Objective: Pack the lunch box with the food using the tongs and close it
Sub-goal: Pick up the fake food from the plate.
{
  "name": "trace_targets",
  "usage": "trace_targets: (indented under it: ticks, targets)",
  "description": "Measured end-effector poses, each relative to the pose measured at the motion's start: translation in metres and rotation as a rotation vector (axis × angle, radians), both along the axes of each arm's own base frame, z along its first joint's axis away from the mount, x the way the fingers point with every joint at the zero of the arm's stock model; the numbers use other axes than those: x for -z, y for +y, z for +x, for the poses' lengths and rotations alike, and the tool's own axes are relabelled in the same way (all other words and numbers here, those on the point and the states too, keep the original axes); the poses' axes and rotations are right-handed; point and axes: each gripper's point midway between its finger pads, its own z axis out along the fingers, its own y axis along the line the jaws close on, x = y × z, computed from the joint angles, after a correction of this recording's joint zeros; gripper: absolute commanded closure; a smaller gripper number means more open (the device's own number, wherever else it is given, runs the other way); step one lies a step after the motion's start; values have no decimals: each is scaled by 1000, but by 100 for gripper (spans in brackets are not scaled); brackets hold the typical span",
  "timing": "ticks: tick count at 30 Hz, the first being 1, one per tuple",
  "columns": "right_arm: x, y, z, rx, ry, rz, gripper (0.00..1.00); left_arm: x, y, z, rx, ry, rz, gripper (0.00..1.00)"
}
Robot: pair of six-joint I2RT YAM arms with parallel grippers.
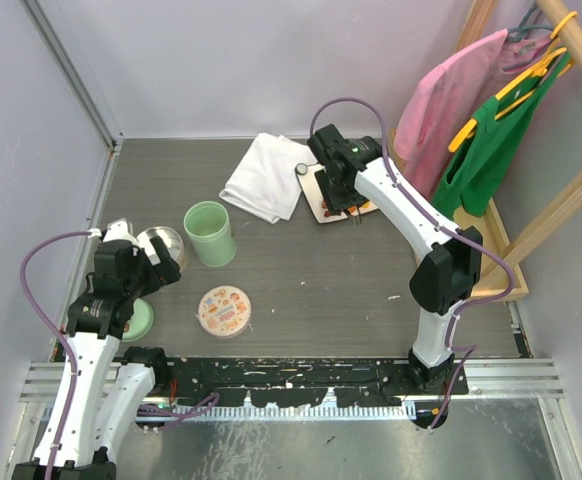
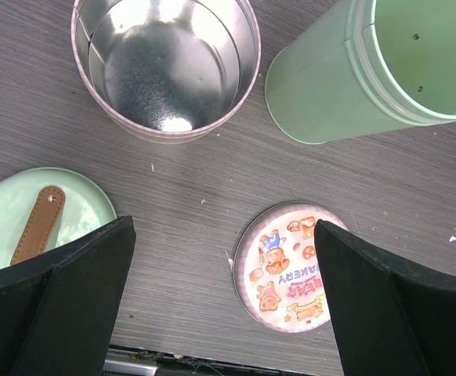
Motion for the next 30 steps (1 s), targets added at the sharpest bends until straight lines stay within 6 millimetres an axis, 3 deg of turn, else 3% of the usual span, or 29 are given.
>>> trace_targets:
  ticks: [5, 17, 30]
  targets:
    - [11, -10, 0, 17, 26, -22, 47, 0, 0, 0, 0, 0, 1, 2]
    - [25, -36, 24, 78, 33, -30, 46, 0, 0, 0, 0, 0, 0, 2]
    - [43, -41, 43, 62, 62, -22, 47, 0, 0, 0, 0, 0, 1, 2]
